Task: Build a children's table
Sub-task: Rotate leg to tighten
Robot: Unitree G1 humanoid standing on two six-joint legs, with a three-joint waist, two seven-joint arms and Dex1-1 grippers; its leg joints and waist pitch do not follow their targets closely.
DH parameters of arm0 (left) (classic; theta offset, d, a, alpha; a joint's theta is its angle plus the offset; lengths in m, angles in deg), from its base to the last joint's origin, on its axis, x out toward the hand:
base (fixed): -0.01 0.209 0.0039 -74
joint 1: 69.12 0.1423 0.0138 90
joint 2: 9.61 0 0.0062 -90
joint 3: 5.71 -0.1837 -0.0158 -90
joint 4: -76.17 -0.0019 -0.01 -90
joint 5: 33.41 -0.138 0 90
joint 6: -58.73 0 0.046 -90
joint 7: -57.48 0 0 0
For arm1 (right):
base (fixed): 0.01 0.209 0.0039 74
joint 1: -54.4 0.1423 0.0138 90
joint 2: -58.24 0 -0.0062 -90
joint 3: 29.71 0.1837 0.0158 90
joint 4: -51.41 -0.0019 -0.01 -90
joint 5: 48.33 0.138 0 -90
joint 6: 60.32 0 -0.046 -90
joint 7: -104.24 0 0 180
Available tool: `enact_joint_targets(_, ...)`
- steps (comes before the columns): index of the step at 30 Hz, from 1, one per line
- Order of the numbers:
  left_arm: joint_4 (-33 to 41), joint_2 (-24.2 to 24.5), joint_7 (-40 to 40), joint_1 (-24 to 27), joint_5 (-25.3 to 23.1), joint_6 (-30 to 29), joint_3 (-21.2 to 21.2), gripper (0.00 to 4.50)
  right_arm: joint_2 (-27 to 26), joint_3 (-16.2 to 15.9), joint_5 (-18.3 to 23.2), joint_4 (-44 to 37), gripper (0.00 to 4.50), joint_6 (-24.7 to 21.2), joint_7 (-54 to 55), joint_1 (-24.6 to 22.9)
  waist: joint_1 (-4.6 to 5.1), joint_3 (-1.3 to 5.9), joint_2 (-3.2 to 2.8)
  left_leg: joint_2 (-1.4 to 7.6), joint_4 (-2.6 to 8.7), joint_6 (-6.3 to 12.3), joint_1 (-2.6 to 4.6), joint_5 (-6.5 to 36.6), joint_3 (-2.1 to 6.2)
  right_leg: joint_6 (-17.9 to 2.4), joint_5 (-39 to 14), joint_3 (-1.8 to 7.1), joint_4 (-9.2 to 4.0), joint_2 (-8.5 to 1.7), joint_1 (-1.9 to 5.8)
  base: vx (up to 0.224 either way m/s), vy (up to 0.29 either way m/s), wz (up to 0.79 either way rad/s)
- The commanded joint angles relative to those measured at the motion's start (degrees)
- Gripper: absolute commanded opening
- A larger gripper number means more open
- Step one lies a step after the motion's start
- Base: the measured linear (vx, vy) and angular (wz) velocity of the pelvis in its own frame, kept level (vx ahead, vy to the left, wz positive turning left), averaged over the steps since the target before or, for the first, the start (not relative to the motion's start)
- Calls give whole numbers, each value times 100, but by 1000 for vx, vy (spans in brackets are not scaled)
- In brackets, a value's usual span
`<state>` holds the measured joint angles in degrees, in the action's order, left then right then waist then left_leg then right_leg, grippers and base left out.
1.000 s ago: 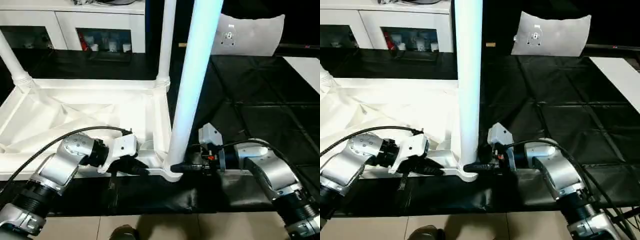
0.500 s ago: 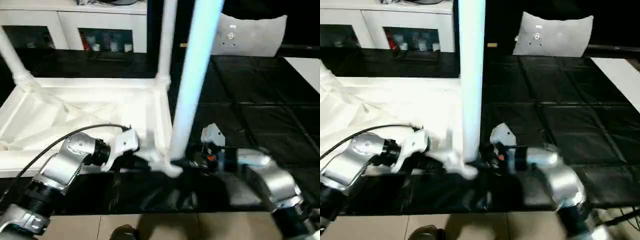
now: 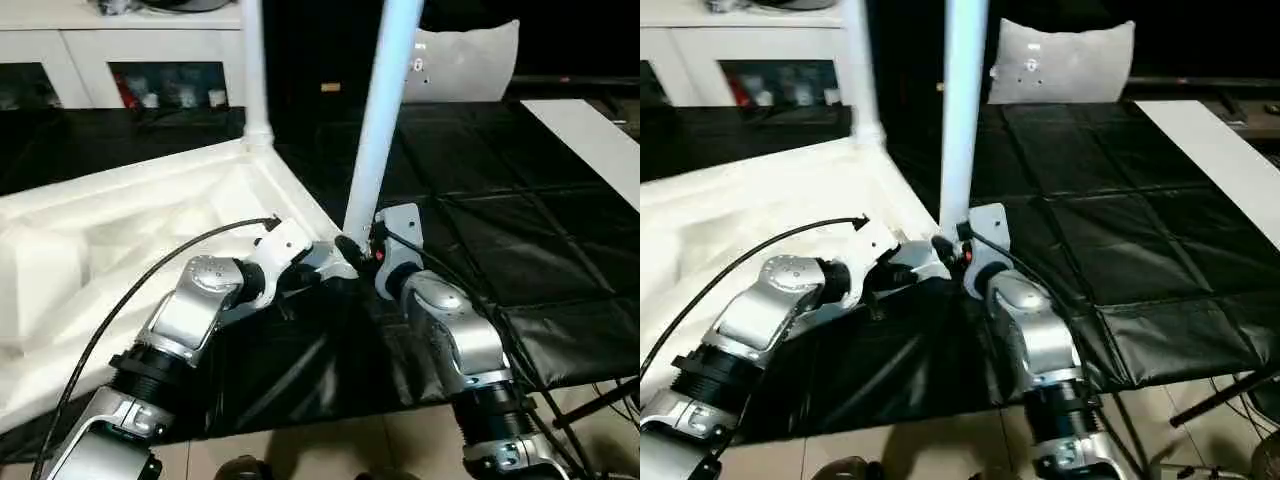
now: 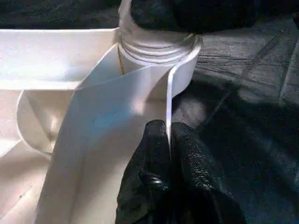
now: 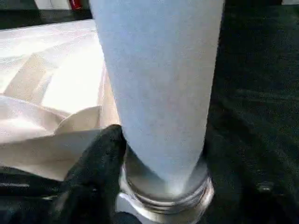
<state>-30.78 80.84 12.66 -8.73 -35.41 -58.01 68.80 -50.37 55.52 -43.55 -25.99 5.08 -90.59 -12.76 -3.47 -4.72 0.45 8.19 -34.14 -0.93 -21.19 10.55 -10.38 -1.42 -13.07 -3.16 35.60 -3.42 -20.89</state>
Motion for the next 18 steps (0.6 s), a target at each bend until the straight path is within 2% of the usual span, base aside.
enact_joint_targets(1, 80, -145, 222, -200, -42, 149, -88, 0, -334, -515, 294, 245, 294, -189, -419, -141, -9, 258, -55, 548, 590, -314, 129, 1954, 317, -908, -1466, 393, -512, -653, 38, 0, 0, 0)
enact_joint_targets(2, 107, 28, 0, -114, -59, 241, -118, 0, -118, -487, 296, 85, 311, 29, -738, -243, -21, 257, -51, 541, 585, -279, 116, 1865, 306, -917, -1446, 400, -527, -665, 47, 0, 0, 0)
enact_joint_targets(3, 107, 28, 0, -114, -59, 241, -118, 0, -118, -487, 296, 85, 320, 29, -738, -243, -29, 273, -47, 545, 580, -251, 116, 1815, 298, -910, -1434, 404, -534, -675, 57, 0, 0, 0)
enact_joint_targets(7, 157, 329, -386, 16, -1, 454, -131, 0, 375, -382, 405, -214, 337, 297, -1286, -445, -59, 309, -42, 559, 561, -14, 85, 1207, 267, -993, -786, 384, -494, -659, 123, 0, 0, 0)
enact_joint_targets(8, 184, 462, -584, 69, 27, 671, -149, 0, 623, -327, 437, -317, 358, 381, -1512, -503, -55, 321, -47, 564, 551, 49, 81, 1024, 261, -1074, -445, 369, -453, -644, 130, 0, 0, 0)
enact_joint_targets(9, 184, 462, -584, 69, 27, 671, -149, 0, 623, -327, 437, -317, 363, 381, -1512, -503, -60, 319, -46, 558, 546, 95, 76, 960, 258, -1108, -324, 360, -453, -640, 135, 0, 0, 0)
enact_joint_targets(12, 169, 811, -1068, 162, 77, 1120, -197, 0, 1267, -243, 582, -574, 381, 558, -2305, -548, -60, 399, -50, 535, 457, 381, 39, 425, 247, -1324, 662, 321, -344, -632, 197, 0, 0, 0)
enact_joint_targets(14, 124, 972, -1349, 181, 116, 1341, -245, 0, 1518, -241, 690, -686, 395, 587, -2751, -551, -54, 400, -62, 543, 424, 565, 24, 214, 227, -1427, 1117, 310, -295, -617, 161, 0, 0, 0)
enact_joint_targets(15, 124, 972, -1349, 181, 116, 1341, -245, 0, 1518, -241, 690, -686, 395, 587, -2751, -551, -61, 379, -60, 545, 429, 615, 14, 336, 228, -1476, 974, 297, -314, -629, 169, 0, 0, 0)
enact_joint_targets(16, 85, 1081, -1625, 185, 197, 1459, -260, 0, 1777, -306, 737, -736, 395, 659, -3165, -533, -65, 378, -50, 551, 433, 616, 18, 420, 229, -1480, 840, 295, -329, -638, 171, 0, 0, 0)
enact_joint_targets(18, 11, 1199, -2025, 160, 331, 1673, -258, 0, 2166, -433, 846, -769, 395, 757, -3876, -487, -118, 373, -62, 582, 440, 551, 49, 609, 226, -1477, 428, 290, -356, -636, 170, 0, 0, 0)
